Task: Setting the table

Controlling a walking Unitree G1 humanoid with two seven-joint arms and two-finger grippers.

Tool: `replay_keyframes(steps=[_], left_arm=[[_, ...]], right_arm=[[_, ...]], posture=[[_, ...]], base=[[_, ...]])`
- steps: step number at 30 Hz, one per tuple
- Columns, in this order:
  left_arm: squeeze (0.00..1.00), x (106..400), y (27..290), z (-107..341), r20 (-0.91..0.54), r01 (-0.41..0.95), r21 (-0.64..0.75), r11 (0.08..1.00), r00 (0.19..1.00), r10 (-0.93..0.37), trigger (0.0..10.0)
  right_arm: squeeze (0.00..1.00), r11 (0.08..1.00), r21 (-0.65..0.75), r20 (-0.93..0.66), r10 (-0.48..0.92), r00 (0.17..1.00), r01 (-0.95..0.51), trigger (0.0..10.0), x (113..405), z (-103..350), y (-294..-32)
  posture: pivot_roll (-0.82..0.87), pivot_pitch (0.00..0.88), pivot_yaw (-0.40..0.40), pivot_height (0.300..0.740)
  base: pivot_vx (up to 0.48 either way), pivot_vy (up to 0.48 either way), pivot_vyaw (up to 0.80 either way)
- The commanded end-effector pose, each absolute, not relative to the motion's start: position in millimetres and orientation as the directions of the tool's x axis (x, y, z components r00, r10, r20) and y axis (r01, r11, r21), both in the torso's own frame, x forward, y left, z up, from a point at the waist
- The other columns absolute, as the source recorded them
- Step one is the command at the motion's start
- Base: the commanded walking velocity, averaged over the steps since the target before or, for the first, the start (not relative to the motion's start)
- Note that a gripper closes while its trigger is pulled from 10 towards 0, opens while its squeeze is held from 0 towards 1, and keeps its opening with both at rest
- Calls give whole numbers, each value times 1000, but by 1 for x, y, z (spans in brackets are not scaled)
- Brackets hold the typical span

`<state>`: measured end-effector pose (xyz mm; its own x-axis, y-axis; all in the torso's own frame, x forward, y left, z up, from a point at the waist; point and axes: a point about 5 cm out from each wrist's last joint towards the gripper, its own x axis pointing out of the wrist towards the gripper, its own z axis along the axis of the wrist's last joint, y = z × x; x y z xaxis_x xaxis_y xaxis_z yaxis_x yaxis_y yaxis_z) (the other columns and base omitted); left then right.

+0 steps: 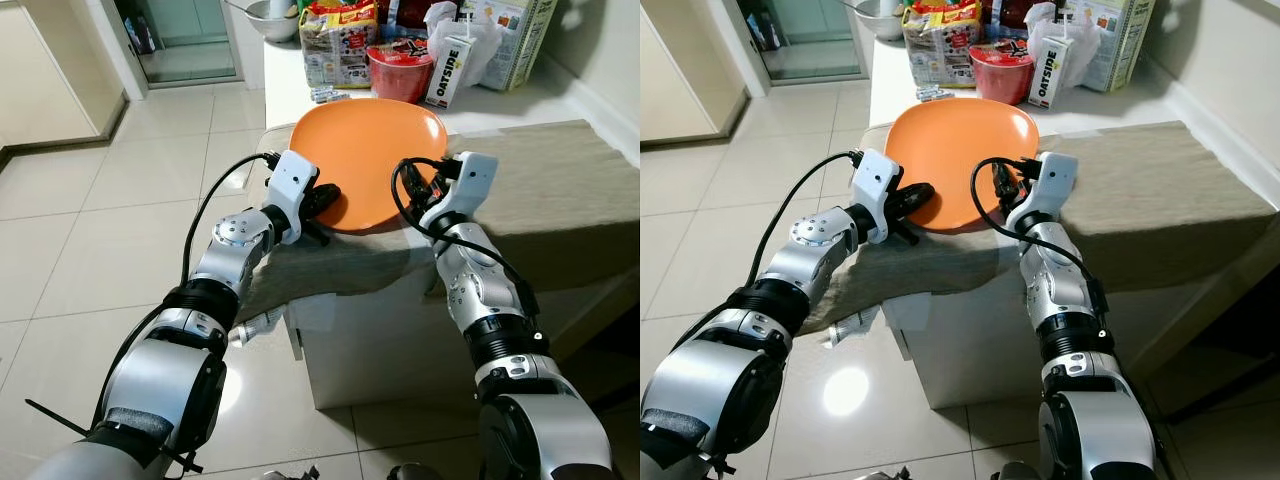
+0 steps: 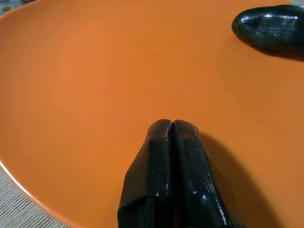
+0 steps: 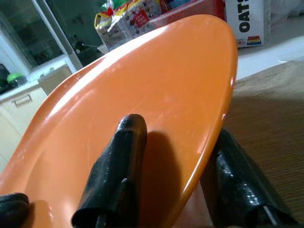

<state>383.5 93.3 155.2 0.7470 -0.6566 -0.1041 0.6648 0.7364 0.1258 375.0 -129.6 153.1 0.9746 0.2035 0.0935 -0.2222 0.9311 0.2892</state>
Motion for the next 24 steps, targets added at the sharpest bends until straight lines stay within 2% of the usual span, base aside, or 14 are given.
replay_keyframes(steps=[1,14,19,24], left_arm=[[0,379,96,142,-164,671,114,733,740,-652,10000],[0,381,93,149,-120,645,138,752,764,-634,10000],[0,384,94,160,-64,610,158,776,791,-609,10000],[0,387,95,187,71,556,157,816,818,-571,10000]], right_arm=[[0,934,282,-34,236,971,-218,0,368,124,-122],[0,940,269,-36,229,973,-211,0,367,122,-124],[0,943,261,-34,223,974,-207,0,366,121,-125],[0,948,239,-31,223,974,-210,0,364,118,-125]], posture=[[-119,87,95,740],[-124,86,88,740],[-125,87,91,740],[-120,86,92,740]], base=[[0,0,0],[0,0,0],[0,0,0],[0,0,0]])
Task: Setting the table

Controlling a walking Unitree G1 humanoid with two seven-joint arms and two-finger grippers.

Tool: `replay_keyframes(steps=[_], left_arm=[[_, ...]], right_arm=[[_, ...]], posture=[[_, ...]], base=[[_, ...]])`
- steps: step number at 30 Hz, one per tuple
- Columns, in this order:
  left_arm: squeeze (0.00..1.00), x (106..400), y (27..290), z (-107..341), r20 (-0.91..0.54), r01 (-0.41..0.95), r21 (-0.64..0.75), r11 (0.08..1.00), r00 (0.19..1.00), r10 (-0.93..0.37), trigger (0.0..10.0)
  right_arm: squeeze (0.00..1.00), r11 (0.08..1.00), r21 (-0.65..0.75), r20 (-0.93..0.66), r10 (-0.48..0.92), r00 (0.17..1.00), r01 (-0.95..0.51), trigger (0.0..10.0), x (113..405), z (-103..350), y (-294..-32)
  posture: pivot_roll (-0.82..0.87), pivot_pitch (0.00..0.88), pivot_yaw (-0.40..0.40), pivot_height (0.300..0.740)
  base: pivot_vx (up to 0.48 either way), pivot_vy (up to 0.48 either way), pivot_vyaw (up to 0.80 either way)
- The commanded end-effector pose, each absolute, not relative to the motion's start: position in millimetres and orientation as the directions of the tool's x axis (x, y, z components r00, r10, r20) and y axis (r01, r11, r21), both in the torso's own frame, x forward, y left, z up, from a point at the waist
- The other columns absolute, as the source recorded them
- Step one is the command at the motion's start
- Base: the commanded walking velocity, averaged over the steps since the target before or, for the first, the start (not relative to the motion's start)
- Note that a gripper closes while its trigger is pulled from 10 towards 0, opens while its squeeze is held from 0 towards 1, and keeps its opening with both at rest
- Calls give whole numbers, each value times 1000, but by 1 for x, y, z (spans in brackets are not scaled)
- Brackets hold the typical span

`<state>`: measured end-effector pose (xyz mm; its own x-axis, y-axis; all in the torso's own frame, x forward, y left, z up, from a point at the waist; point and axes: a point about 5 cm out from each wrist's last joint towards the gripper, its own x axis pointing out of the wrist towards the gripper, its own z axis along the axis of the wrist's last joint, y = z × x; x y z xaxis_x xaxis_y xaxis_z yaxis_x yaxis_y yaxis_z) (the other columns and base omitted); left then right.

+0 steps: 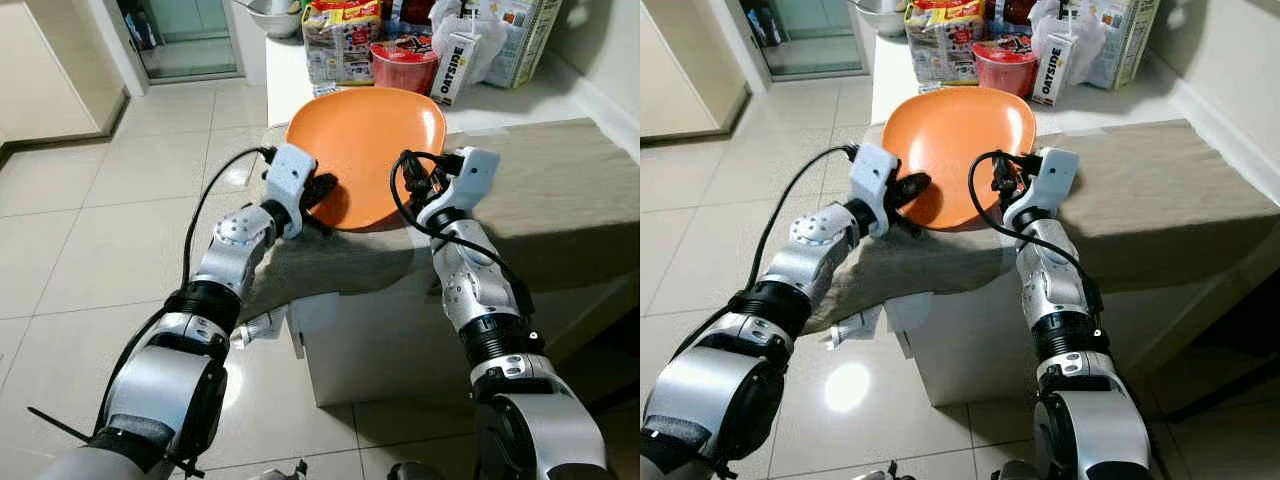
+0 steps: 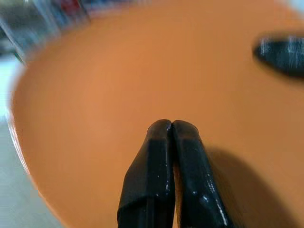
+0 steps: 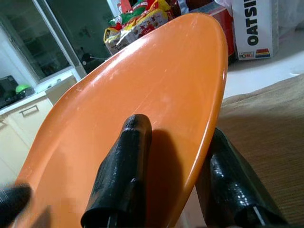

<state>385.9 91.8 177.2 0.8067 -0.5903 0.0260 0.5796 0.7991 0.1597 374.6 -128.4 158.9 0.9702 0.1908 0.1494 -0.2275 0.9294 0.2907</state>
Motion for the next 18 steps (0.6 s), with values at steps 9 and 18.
replay_keyframes(steps=[9,18], left_arm=[[0,378,110,218,187,523,160,837,816,-546,10000],[0,343,168,207,127,440,174,881,877,-463,10000]], right_arm=[[0,955,213,-29,218,976,-207,0,363,116,-125],[0,958,206,-19,208,978,-200,0,366,117,-127]], posture=[[-110,73,98,740],[-84,29,103,740]], base=[[0,0,0],[0,0,0]])
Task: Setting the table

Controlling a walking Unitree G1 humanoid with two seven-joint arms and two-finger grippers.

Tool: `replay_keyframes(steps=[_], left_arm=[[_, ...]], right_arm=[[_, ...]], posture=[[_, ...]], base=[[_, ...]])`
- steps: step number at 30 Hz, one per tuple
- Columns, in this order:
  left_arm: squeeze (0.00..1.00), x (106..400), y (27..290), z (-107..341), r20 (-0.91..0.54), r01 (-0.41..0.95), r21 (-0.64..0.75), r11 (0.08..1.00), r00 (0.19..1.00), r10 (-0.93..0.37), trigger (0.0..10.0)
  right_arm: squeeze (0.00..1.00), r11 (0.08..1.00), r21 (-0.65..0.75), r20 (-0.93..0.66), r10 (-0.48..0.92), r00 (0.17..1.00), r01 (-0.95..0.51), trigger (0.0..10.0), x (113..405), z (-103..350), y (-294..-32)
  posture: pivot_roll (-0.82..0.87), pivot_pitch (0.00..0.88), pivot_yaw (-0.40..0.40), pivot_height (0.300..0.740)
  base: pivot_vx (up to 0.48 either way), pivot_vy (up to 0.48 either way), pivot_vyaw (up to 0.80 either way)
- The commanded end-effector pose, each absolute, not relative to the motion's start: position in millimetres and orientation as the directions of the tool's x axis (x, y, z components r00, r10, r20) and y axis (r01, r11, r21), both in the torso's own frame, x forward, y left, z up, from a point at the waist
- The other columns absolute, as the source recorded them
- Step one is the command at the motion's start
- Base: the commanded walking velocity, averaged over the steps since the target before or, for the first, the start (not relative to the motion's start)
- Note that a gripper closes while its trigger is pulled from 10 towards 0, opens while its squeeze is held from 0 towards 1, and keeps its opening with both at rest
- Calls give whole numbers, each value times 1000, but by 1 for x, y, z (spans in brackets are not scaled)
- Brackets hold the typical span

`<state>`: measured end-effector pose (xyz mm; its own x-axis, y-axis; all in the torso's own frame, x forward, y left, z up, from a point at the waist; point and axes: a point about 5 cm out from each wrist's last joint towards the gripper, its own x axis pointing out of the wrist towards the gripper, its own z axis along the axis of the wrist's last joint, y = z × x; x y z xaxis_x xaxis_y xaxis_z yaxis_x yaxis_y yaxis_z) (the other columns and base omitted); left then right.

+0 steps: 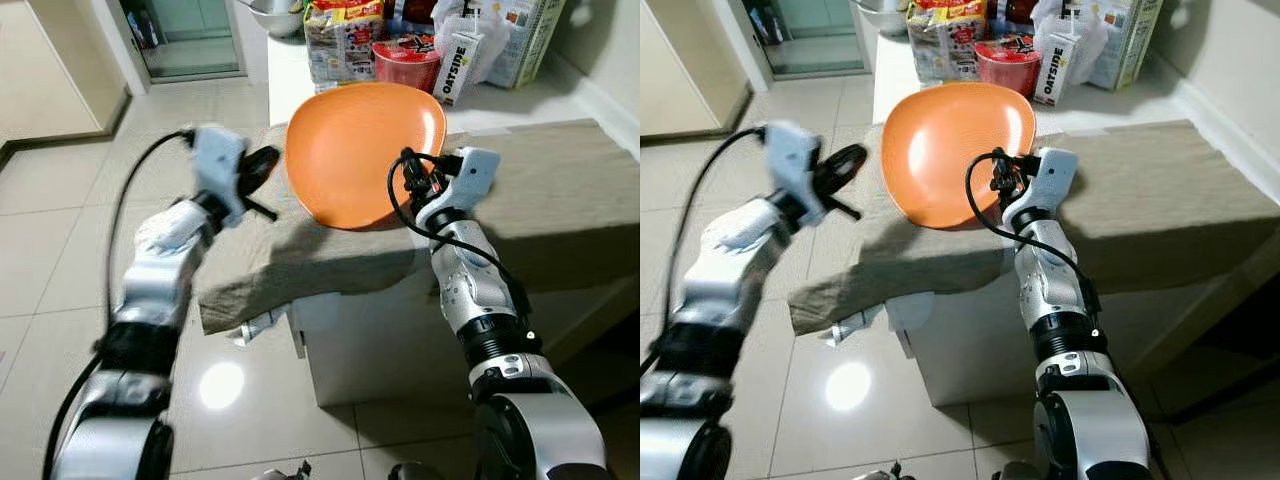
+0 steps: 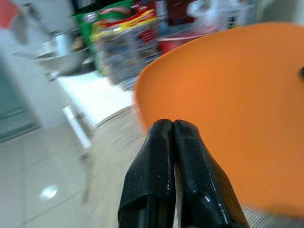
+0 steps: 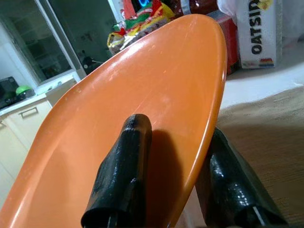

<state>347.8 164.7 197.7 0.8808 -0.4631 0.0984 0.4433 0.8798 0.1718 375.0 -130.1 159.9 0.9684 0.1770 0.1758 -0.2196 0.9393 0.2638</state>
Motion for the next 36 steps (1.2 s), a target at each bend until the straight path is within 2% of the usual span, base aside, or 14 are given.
replay_keyframes(steps=[1,8,13,18,21,27,36], left_arm=[[0,338,173,206,129,422,172,890,886,-445,10000],[0,311,187,194,134,331,124,935,928,-347,10000],[0,301,190,188,113,290,84,953,948,-298,10000],[0,291,178,175,92,274,48,960,956,-278,10000],[0,281,170,153,42,231,-11,973,972,-231,10000],[0,269,171,132,-15,152,-49,987,988,-153,10000],[0,262,167,126,-34,115,-49,992,993,-116,10000]], right_arm=[[0,958,205,-17,208,978,-200,0,366,118,-127],[0,964,160,66,205,977,-213,0,369,132,-125],[0,960,143,209,209,955,-241,0,369,160,-123],[0,957,80,449,216,867,-280,0,366,217,-118],[0,966,25,525,207,825,-259,0,363,239,-126],[0,978,-33,575,189,796,-208,0,358,254,-141],[0,987,-117,696,159,700,-107,0,347,296,-159]], posture=[[-77,20,101,740],[-57,0,83,740],[-59,0,74,740],[-71,0,71,740],[-80,0,67,740],[-85,0,65,740],[-95,0,69,740]], base=[[0,0,0],[0,0,0],[0,0,0],[0,0,0],[0,0,0],[0,0,0],[0,0,0]])
